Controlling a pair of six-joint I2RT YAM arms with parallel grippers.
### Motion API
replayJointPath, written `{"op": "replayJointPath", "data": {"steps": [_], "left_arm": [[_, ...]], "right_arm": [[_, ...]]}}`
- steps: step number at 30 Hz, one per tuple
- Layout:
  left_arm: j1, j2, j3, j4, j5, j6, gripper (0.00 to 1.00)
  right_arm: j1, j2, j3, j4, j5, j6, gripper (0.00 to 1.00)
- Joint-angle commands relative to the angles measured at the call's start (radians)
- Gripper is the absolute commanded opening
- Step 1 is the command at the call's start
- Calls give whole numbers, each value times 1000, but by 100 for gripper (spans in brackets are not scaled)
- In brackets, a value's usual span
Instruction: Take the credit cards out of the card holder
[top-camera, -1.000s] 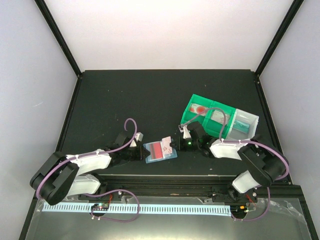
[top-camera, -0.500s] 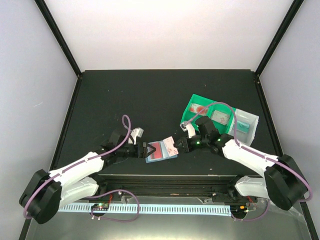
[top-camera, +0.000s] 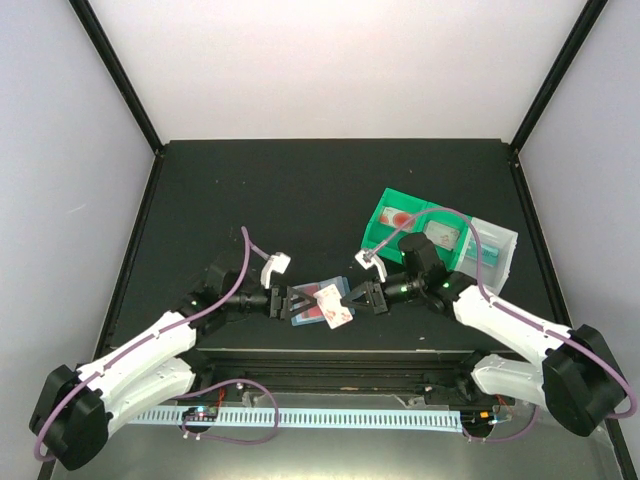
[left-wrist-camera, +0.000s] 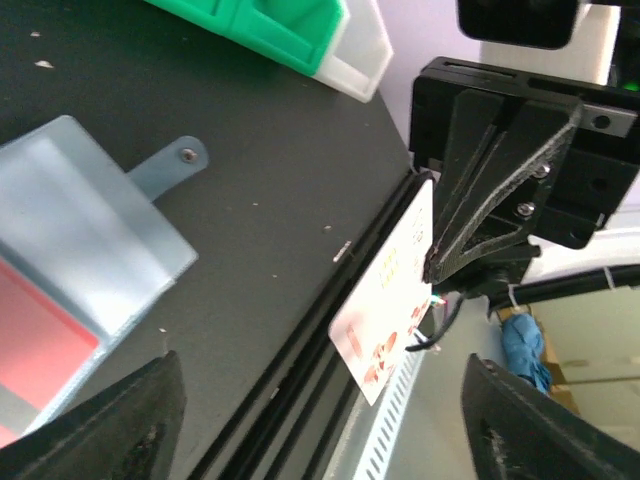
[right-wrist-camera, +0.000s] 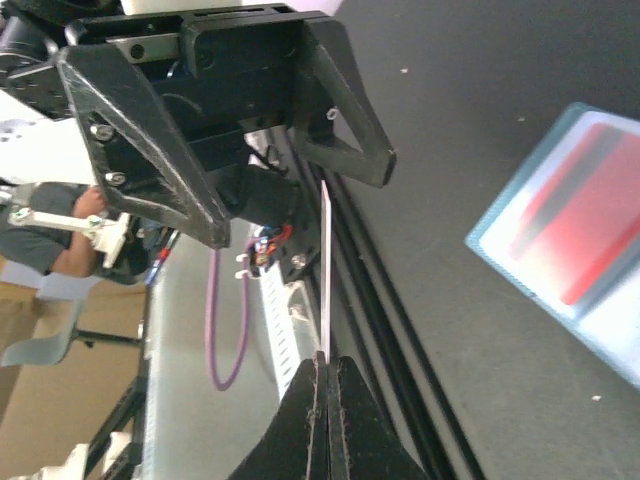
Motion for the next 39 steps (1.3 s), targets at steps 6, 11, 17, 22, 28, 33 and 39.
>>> {"op": "replayJointPath", "data": {"steps": [6, 11, 17, 22, 28, 33, 39], "left_arm": [[2, -18, -21, 158, 120, -37, 53], [2, 13, -43, 240, 150, -77, 40], [1, 49, -35, 259, 153, -83, 20], [1, 52, -50, 301, 144, -107, 2], [2, 54, -69, 341, 129, -137, 2], [1, 38, -92, 371, 71, -195, 2], [2, 41, -116, 476, -22, -332, 2]], "right_arm": [[-2, -34, -39, 136, -123, 69, 1], [-2, -33, -52, 175, -139, 97, 1], [3, -3, -55, 186, -136, 100, 1], [6, 15, -51, 182, -137, 90, 1], [6, -22, -45, 149, 0, 105, 8], [6, -80, -114, 308, 115, 299, 33], [8, -82, -301, 681, 276, 653, 50]]}}
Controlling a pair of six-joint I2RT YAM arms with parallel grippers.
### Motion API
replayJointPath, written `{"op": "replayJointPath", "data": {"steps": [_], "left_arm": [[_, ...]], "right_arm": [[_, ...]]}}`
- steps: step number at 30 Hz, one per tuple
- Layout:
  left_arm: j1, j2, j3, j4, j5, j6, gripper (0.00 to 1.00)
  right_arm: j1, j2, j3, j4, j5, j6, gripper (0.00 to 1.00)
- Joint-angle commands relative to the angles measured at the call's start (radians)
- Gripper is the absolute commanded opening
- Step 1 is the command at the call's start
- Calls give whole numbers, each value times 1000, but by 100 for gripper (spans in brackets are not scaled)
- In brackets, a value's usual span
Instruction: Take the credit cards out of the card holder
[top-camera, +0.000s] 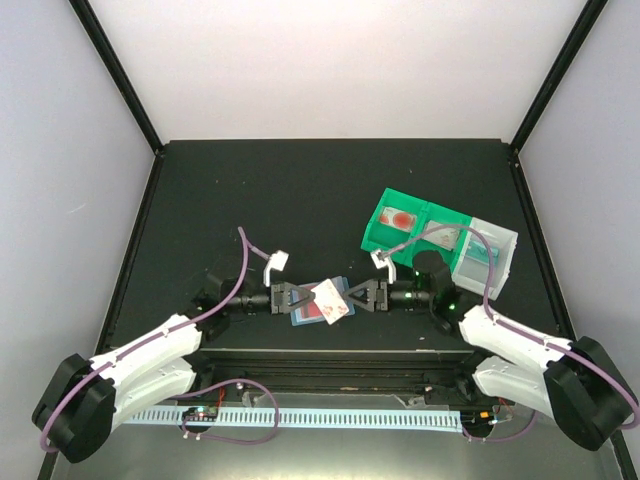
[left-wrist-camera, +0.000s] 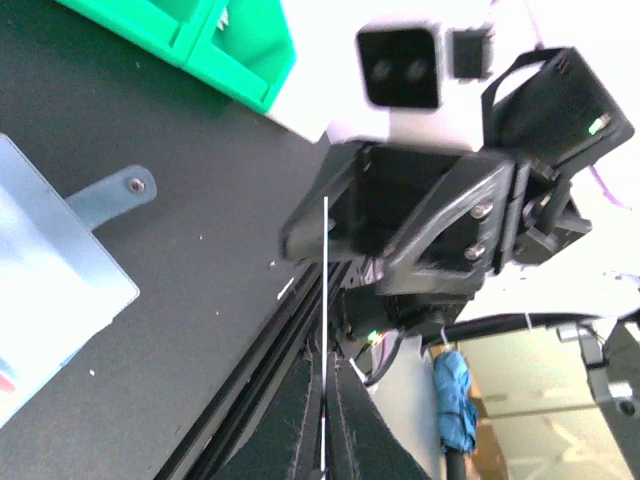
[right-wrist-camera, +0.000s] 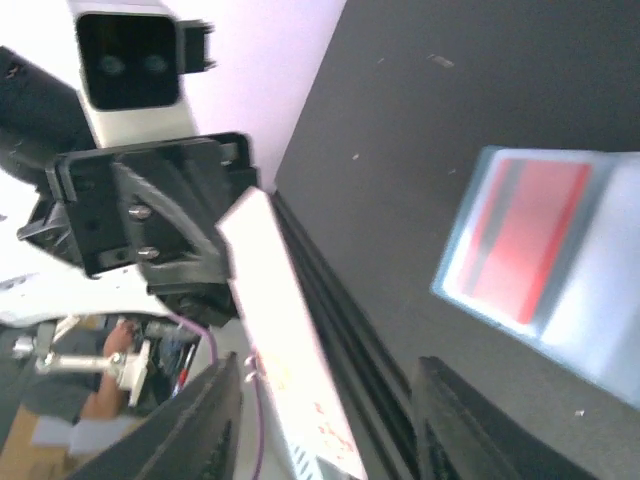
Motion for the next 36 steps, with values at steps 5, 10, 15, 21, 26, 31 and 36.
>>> {"op": "replayJointPath", "data": {"steps": [5, 10, 15, 21, 26, 31, 36], "left_arm": [[1, -55, -66, 155, -289, -264, 1], [1, -81, -114, 220, -383, -357, 2], [-1, -134, -137, 219, -452, -419, 2], [-4, -222, -152, 196, -523, -454, 1], [-2, -255, -153, 181, -538, -474, 2], [-3, -266, -173, 206, -546, -504, 2], [-2, -272, -173, 197, -552, -505, 2]], "right_arm": [[62, 20, -135, 412, 254, 394, 56], [155, 47, -139, 458, 413, 469, 53], [196, 77, -128, 499, 505, 519, 44], [233, 176, -44, 539, 507, 533, 42], [255, 237, 3, 557, 507, 532, 34], [261, 298, 21, 604, 481, 534, 25], [269, 334, 27, 639, 474, 538, 15]]}}
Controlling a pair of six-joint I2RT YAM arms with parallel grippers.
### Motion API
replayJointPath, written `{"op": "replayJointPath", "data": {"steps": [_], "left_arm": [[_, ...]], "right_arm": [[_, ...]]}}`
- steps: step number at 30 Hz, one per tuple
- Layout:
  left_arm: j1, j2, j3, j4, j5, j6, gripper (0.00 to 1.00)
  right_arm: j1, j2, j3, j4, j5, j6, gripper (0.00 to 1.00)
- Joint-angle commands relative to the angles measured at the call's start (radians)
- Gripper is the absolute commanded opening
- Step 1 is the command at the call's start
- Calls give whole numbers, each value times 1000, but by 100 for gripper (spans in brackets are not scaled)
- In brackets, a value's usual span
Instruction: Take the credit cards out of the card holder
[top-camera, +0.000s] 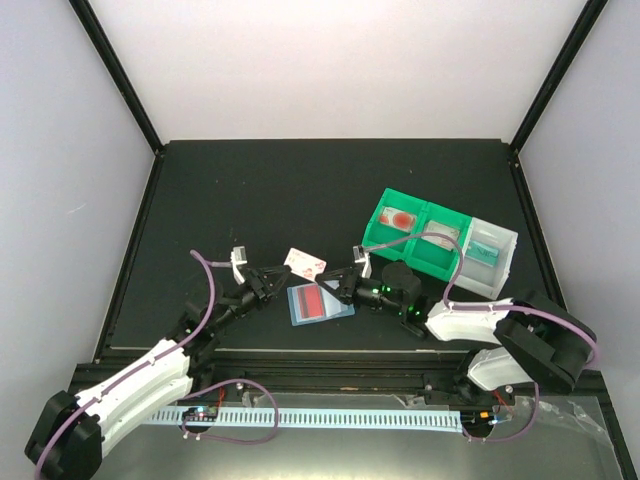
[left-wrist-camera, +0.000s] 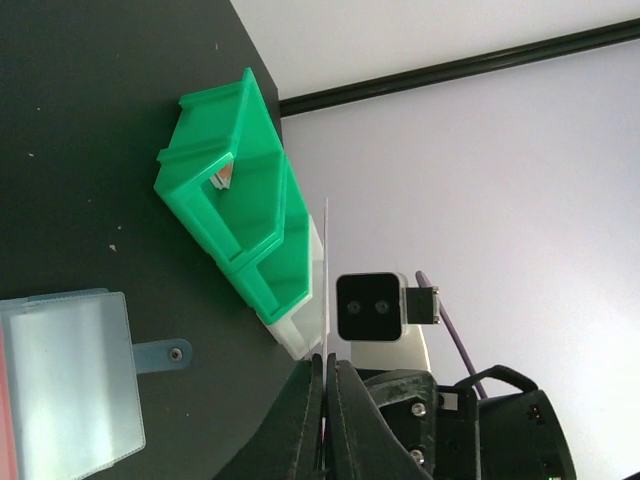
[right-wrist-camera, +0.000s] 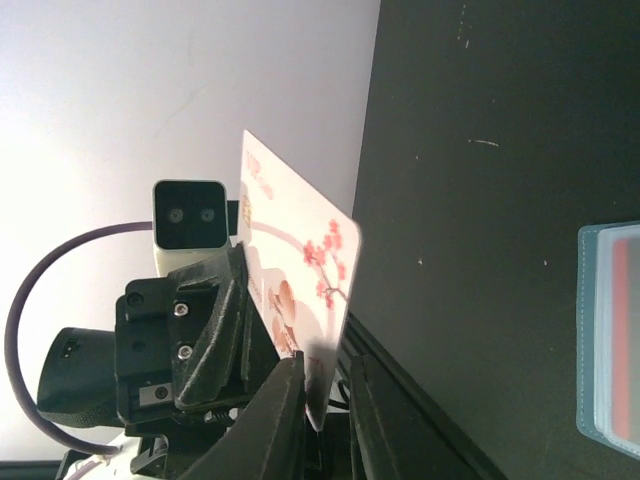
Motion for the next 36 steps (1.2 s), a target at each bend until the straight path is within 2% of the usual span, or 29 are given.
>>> {"op": "replayJointPath", "data": {"steps": [1, 8, 13, 15, 19, 24, 30, 36], "left_arm": [[-2, -16, -2, 31, -28, -28, 2], [-2, -27, -9, 17, -39, -28, 2], [-2, -37, -11, 0, -40, -22, 4], [-2, -47, -10, -14, -40, -19, 20], [-3, -81, 14, -106, -39, 13, 67], [-2, -125, 44, -212, -4, 82, 97], [-2, -132, 99, -317, 43, 191, 99], [-3, -145, 141, -434, 59, 310, 99]], "right_arm": [[12, 20, 21, 74, -1, -5, 14], [19, 31, 20, 91, -8, -9, 1], [19, 22, 10, 95, -9, -14, 1], [18, 11, 11, 78, -11, -31, 1], [18, -35, 16, -21, -9, -125, 1], [-6, -133, 58, -267, -12, -271, 1], [-73, -241, 152, -623, -22, -465, 1], [-239, -374, 214, -946, -98, -608, 1]]}}
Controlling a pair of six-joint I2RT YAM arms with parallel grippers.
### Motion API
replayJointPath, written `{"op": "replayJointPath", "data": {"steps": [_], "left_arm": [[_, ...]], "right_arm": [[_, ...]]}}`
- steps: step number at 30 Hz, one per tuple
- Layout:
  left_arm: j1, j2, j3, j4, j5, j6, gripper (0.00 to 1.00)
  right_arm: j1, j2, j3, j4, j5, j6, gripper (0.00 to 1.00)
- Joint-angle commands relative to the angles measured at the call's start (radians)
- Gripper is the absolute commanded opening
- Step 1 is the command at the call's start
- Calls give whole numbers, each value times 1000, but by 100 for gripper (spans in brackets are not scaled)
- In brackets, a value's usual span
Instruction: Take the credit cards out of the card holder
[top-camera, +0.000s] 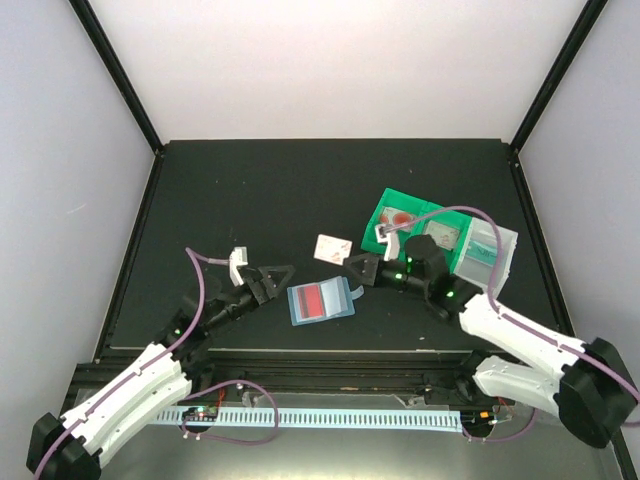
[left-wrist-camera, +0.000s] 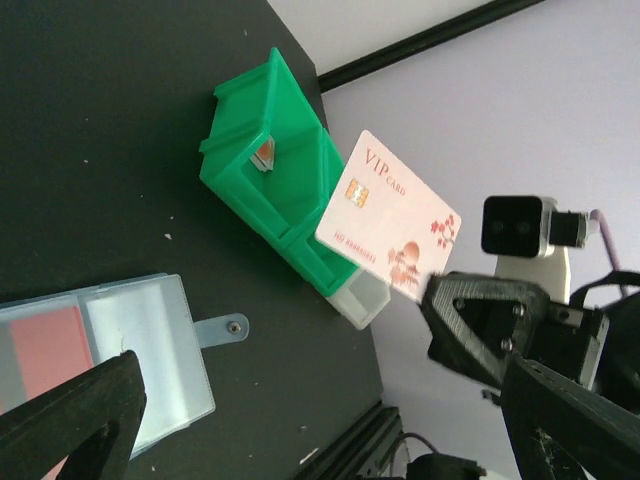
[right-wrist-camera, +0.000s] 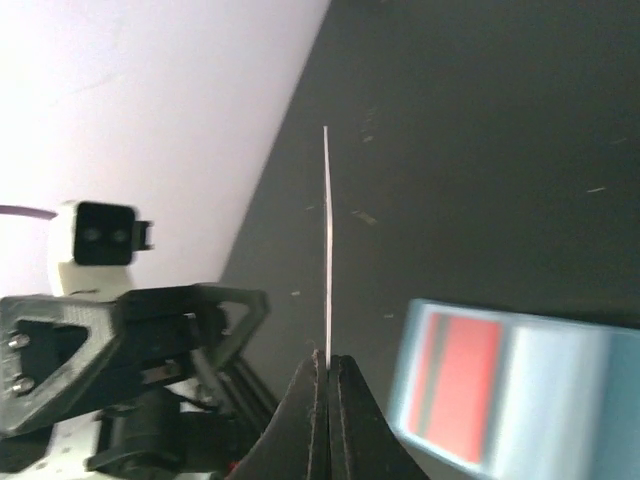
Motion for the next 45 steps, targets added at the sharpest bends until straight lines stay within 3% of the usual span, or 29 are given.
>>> {"op": "replayJointPath", "data": {"steps": [1, 6, 13, 19, 30, 45], "left_arm": [[-3, -30, 46, -102, 35, 125, 99], [-1, -55, 36, -159, 7, 151, 99], [-2, -49, 28, -166, 7, 173, 99], [0, -50, 44, -183, 24, 195, 99], [-1, -36, 44, -183, 24, 198, 99], [-1, 24, 49, -163, 41, 193, 99]], "right_arm": [[-121, -103, 59, -355, -48, -175, 1], [-313, -197, 121, -582, -58, -276, 1], [-487, -146, 249, -816, 10, -376, 1], [-578, -129, 353, -918, 217, -436, 1], [-657, 30, 414, -872, 303, -455, 1], [-735, 330, 484, -789, 157, -498, 1]]}}
